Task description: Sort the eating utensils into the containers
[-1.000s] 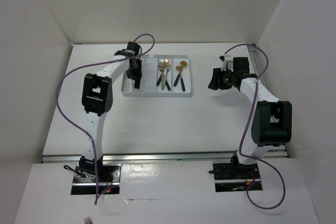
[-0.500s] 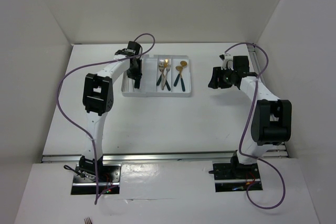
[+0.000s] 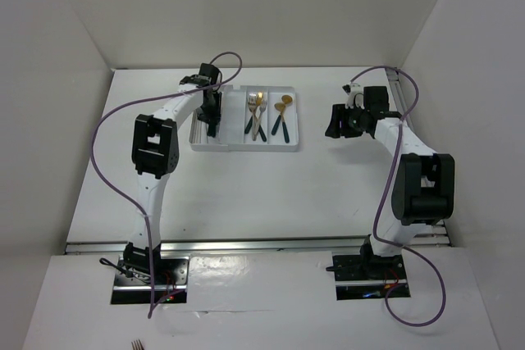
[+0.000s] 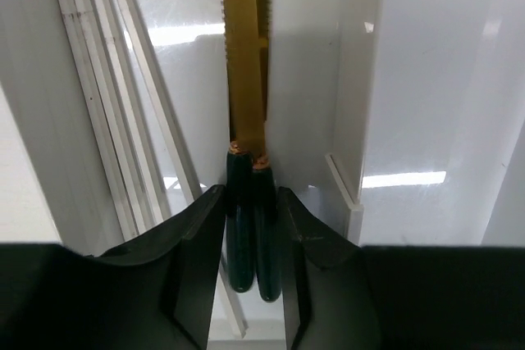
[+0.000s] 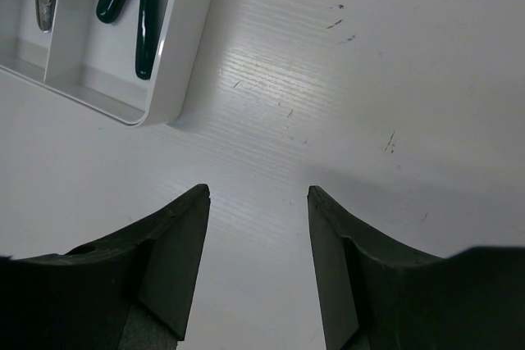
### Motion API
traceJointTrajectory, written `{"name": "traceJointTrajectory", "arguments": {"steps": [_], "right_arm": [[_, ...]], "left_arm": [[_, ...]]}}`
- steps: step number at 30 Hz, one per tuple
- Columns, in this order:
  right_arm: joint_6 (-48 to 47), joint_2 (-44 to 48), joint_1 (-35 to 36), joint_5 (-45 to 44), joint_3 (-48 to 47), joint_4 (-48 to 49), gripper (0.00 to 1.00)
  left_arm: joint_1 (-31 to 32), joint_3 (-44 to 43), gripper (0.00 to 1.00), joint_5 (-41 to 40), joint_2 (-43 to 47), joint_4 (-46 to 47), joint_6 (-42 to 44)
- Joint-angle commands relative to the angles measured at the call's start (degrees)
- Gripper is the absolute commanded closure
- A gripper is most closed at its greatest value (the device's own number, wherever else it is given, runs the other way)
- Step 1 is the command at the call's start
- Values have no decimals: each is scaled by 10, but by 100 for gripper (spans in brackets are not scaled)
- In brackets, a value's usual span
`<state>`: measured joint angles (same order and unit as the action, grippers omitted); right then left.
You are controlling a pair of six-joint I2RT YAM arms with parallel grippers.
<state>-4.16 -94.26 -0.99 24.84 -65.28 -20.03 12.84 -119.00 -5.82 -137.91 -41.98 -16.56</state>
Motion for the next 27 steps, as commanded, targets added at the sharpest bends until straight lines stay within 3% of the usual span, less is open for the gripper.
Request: {"name": "traceJointTrajectory", "arguments": {"steps": [1, 2, 3, 7, 16, 27], "right_arm": [[-7, -1, 4, -1, -26, -1, 41], [-7, -1, 4, -1, -26, -1, 41], [-7, -1, 4, -1, -26, -1, 41], [-7, -1, 4, -1, -26, -1, 42], [-7, -1, 4, 6, -31, -1, 42], [-7, 14, 4, 6, -20, -1, 42]], "left_arm": [[2, 33, 65, 13, -49, -34, 3], [2, 40, 74, 25, -43, -34, 3], [2, 40, 99, 30, -43, -34, 3], [2, 54, 100, 38, -29, -25, -2], [-4, 95, 100, 20, 103, 41, -32], [-20, 85, 100, 8, 133, 61, -59]]}}
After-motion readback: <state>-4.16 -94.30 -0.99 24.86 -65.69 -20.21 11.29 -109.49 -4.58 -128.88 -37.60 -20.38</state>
